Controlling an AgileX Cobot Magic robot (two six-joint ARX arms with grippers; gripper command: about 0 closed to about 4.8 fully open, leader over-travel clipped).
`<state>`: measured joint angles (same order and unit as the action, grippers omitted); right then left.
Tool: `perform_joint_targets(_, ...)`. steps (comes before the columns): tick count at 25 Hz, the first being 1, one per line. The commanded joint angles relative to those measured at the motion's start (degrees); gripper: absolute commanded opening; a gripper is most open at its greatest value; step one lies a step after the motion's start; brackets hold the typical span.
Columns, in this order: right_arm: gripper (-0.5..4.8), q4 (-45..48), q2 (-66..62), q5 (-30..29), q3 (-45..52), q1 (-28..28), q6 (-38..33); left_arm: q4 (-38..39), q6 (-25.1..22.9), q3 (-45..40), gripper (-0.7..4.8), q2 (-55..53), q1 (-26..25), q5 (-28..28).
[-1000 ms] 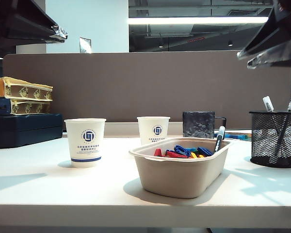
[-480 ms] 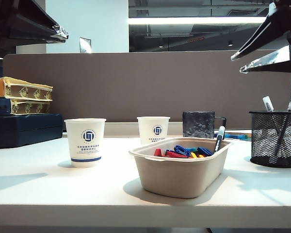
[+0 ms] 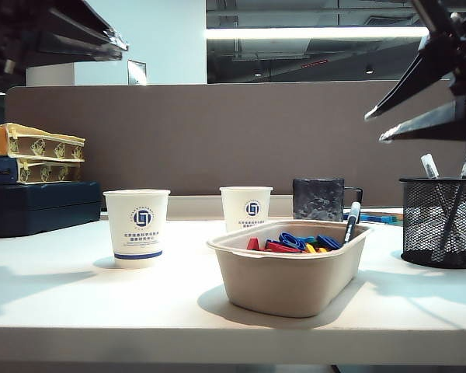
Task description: Pick up one pen and put it in the pen container.
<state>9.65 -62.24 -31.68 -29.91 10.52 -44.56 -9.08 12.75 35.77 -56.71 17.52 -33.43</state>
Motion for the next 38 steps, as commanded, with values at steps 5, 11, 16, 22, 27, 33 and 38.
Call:
perform_joint_targets(5, 1.27, 2.8, -4.7, -0.2, -1.4, 0.0, -3.5, 2.4, -1.2, 5.7, 0.59, -8.3, 8.2, 0.7)
perform_joint_targets(11, 1.28, 2.8, -6.9, 0.0, -2.5, 0.0, -3.5, 3.0, -1.7, 5.9, 0.59, -11.3, 11.8, 2.8)
perform_joint_targets(16, 1.31, 2.7, -8.6, 2.1, -2.5, 0.0, -3.5, 5.9, -1.6, 5.9, 0.59, -12.3, 11.8, 7.2)
perform_joint_targets(22, 1.31, 2.8, -10.5, 3.6, -2.5, 0.0, -3.3, 6.1, -1.6, 6.0, 0.58, -12.3, 11.8, 8.8)
perform_joint_targets(27, 1.77, 3.7, -13.8, 3.5, -2.5, 0.0, -3.3, 2.8, -2.3, 6.0, 1.02, -12.3, 11.8, 4.9)
perform_joint_targets(33, 1.76, 5.9, -15.3, 3.6, -2.6, 0.0, -3.3, 0.0, -2.3, 6.0, 0.91, -12.3, 11.8, 5.4)
perform_joint_targets(38, 1.76, 6.1, -16.0, 3.7, -3.5, 0.0, -3.3, 1.1, -2.2, 6.2, 0.89, -14.4, 11.8, 5.1)
